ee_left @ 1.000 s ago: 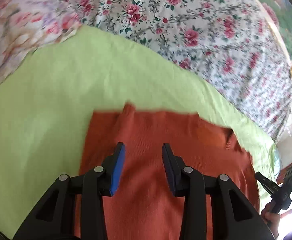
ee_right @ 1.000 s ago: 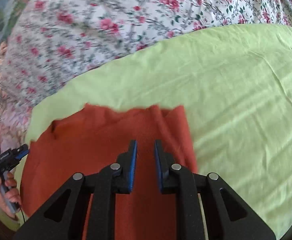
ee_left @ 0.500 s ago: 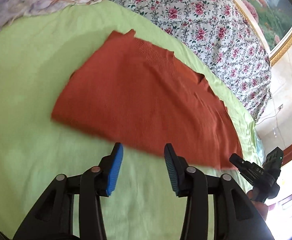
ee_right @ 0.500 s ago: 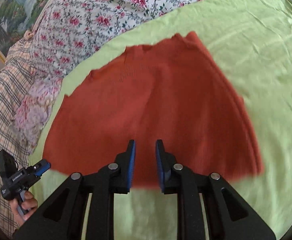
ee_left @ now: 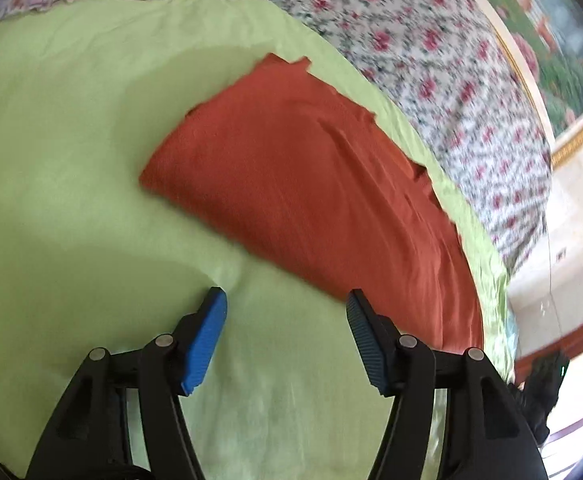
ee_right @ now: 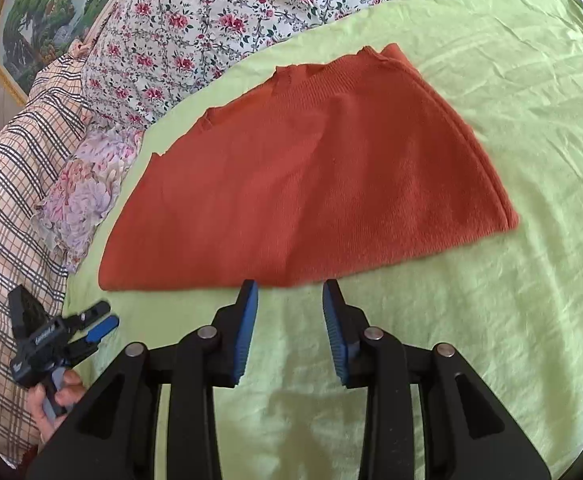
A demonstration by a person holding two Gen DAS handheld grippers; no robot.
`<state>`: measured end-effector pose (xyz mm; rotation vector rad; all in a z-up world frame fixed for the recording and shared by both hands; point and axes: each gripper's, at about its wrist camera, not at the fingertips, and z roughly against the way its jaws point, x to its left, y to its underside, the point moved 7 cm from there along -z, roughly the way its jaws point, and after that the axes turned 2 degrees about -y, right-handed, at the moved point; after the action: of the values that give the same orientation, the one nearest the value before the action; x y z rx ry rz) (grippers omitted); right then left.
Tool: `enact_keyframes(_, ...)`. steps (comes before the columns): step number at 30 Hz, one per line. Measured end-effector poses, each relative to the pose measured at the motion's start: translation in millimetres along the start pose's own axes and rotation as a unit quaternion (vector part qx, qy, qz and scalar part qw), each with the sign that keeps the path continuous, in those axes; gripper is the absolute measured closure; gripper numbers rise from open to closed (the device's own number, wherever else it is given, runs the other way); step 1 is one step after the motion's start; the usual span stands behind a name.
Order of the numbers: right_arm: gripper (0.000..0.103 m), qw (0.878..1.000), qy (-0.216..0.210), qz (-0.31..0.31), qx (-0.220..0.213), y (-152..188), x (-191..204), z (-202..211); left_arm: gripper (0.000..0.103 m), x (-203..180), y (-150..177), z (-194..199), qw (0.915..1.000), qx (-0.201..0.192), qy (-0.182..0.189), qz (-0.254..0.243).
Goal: Fold small clothes
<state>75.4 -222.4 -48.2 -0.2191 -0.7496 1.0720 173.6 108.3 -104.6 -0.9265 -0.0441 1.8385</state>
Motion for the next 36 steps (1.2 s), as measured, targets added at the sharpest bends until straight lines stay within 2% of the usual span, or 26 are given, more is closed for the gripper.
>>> enact_keyframes(9, 0.067, 1.000, -0.014, -0.003, 0.000, -6, 4, 0, 0.040, 14, -70, -38, 0.9963, -0.046, -0.010, 0.072)
enact_keyframes(10, 0.067, 1.000, -0.017, -0.003, 0.001, -8, 3, -1, 0.043, 13, -74, -40, 0.9960, -0.050, -0.015, 0.072)
enact_keyframes(12, 0.067, 1.000, -0.023, -0.005, 0.002, -15, 3, -3, 0.068, 10, -83, -45, 0.9961, -0.055, -0.027, 0.064)
enact_keyframes(13, 0.067, 1.000, -0.025, -0.005, 0.001, -20, 2, -4, 0.094, 6, -86, -49, 0.9968, -0.050, -0.023, 0.059)
enact_keyframes(15, 0.067, 0.999, -0.032, -0.008, -0.001, -31, 0, -6, 0.093, -1, -90, -50, 0.9972, -0.052, -0.019, 0.051)
enact_keyframes(20, 0.067, 0.998, -0.060, -0.023, 0.003, -63, -10, -12, 0.094, -54, -89, -37, 0.9971, -0.069, -0.010, -0.031)
enact_keyframes(23, 0.067, 0.997, -0.073, -0.030, 0.016, -82, -16, -20, 0.094, -105, -78, -36, 0.9931, -0.064, 0.000, -0.098)
enact_keyframes(24, 0.067, 0.995, -0.090, -0.039, 0.021, -90, -18, -24, 0.094, -128, -70, -41, 0.9898, -0.059, 0.000, -0.129)
enact_keyframes(27, 0.066, 0.991, -0.120, -0.046, 0.044, -104, -15, -35, 0.094, -165, -46, -65, 0.9834, -0.033, 0.007, -0.178)
enact_keyframes(29, 0.049, 0.985, -0.154, -0.054, 0.057, -112, -7, -44, 0.094, -175, -31, -82, 0.9804, -0.014, 0.001, -0.196)
enact_keyframes(31, 0.041, 0.980, -0.176, -0.061, 0.073, -118, 0, -59, 0.094, -182, -16, -101, 0.9778, 0.003, -0.005, -0.210)
enact_keyframes(33, 0.040, 0.976, -0.187, -0.056, 0.095, -120, 9, -77, 0.094, -183, -7, -112, 0.9766, 0.016, -0.010, -0.214)
enact_keyframes(36, 0.040, 0.971, -0.194, -0.060, 0.123, -122, 21, -109, 0.093, -188, 1, -115, 0.9710, 0.011, -0.026, -0.237)
